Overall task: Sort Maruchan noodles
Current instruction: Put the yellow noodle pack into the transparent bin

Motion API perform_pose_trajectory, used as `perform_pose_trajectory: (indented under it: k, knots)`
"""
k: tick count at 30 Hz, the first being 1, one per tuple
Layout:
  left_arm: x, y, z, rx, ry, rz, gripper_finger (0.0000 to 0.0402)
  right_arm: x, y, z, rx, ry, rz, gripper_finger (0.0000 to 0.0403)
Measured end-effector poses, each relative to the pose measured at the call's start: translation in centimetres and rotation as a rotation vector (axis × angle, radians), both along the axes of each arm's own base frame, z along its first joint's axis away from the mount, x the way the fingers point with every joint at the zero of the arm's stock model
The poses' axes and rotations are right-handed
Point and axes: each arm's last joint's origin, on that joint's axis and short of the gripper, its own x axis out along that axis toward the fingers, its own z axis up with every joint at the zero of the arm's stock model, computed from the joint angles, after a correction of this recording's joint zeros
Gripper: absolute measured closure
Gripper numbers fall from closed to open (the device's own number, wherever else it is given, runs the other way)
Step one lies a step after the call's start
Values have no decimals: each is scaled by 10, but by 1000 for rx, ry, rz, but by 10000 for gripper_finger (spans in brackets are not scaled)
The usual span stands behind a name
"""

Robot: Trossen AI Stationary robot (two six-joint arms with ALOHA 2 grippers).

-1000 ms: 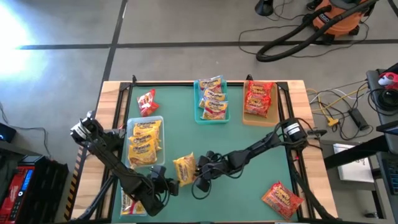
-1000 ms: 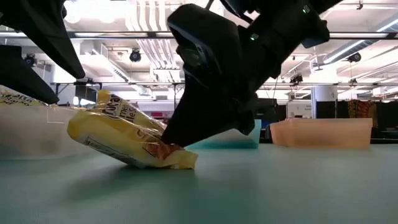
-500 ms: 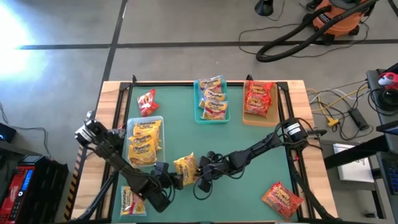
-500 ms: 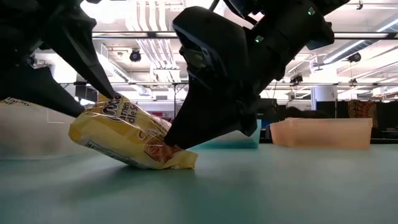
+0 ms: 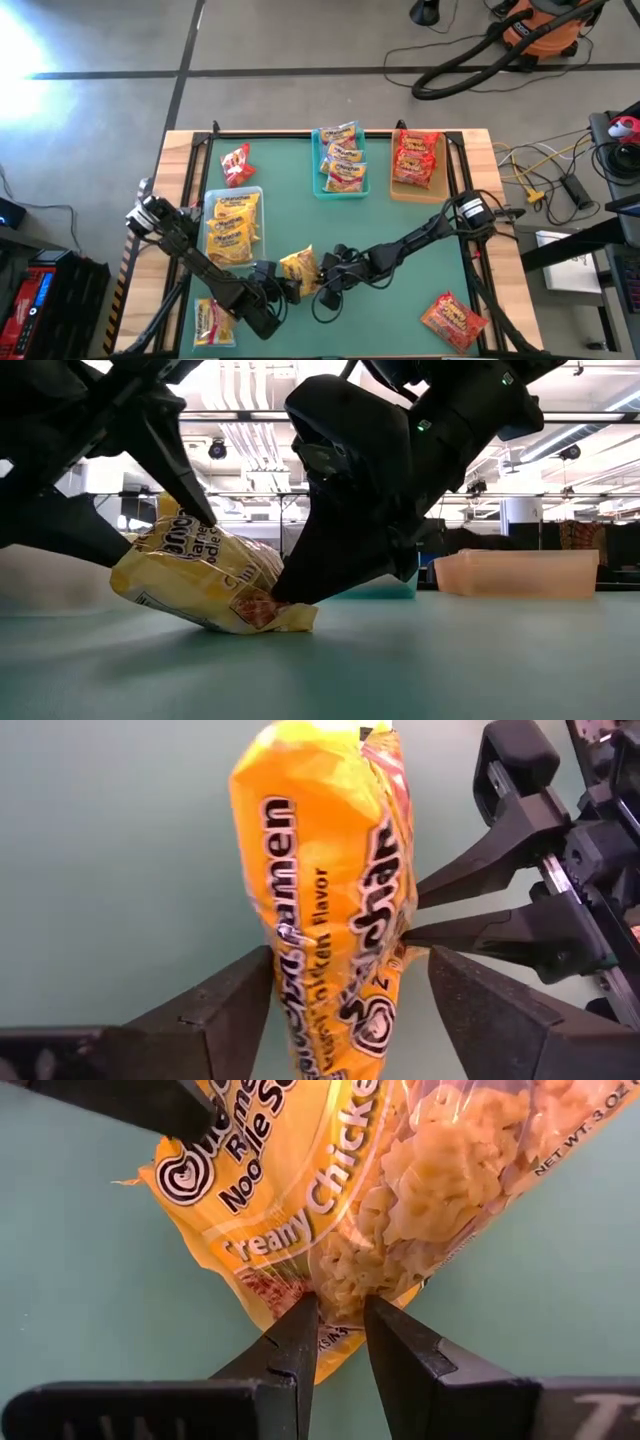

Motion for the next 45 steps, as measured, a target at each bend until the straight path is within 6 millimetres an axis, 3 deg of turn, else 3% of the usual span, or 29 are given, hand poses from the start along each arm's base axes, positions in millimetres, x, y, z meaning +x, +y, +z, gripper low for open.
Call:
perform_pose_trajectory:
  k: [11, 21, 28, 36, 45]
  knots:
    - [8, 5, -2, 64, 16, -51, 148, 0, 0, 0, -3, 5, 34, 323]
    - [11, 6, -2, 104, 29, -92, 185, 2, 2, 2, 18, -31, 44, 323]
    - [11, 6, -1, 121, 36, -107, 232, 3, 4, 6, 42, -50, 62, 323]
    - [12, 5, 0, 119, 18, -102, 297, -2, 6, 21, 122, -30, 139, 323]
    - [13, 5, 4, 99, 12, -106, 285, -14, 3, 41, 124, 43, 176, 323]
